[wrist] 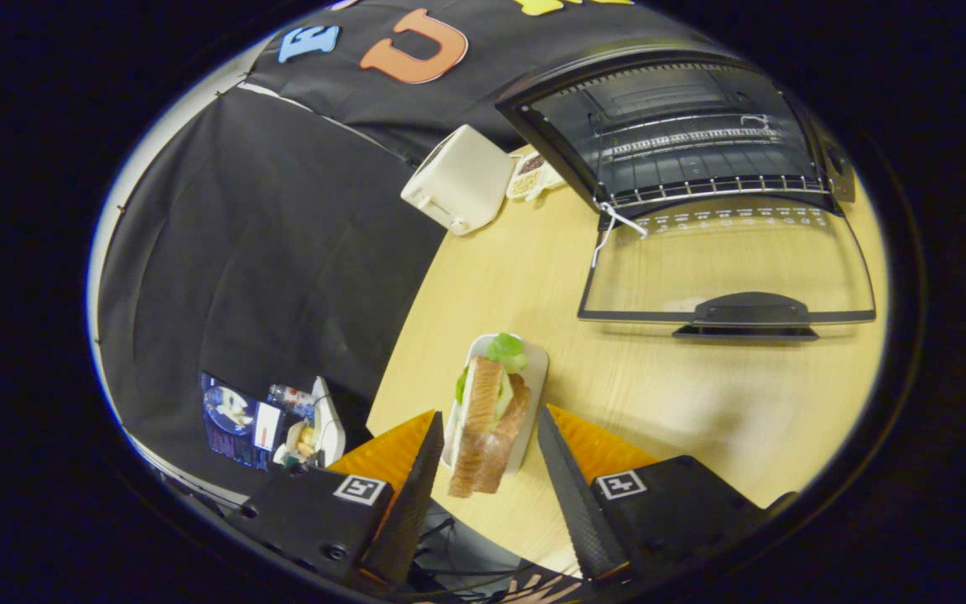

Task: Open the toaster oven, put the food inside, and close the toaster oven door.

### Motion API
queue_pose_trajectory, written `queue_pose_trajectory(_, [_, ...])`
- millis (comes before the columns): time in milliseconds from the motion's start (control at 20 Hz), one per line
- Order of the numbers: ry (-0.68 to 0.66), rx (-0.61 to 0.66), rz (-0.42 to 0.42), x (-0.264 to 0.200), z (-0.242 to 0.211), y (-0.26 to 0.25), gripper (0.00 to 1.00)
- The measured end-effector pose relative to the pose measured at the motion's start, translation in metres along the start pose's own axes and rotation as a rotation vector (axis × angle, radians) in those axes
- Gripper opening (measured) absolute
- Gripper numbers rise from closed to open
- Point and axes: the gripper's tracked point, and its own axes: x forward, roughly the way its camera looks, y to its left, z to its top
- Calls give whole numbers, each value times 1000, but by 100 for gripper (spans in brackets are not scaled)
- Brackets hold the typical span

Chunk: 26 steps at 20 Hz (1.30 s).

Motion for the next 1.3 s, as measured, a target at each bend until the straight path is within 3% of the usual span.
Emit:
queue_pose_trajectory(150, [38, 0, -31, 11, -7, -7, 63])
queue_pose_trajectory(450, [32, 102, 9, 15, -11, -1, 40])
queue_pose_trajectory(600, [19, 104, 15, 8, -12, 3, 38])
queue_pose_trajectory(900, [-44, 153, 114, -19, -4, 19, 36])
queue_pose_trajectory(1000, [-96, 163, 134, -25, 8, 17, 36])
queue_pose_trajectory(1150, [-191, 232, 233, -40, 31, 20, 36])
queue_pose_trajectory(1300, [-309, 310, 252, -51, 61, -4, 36])
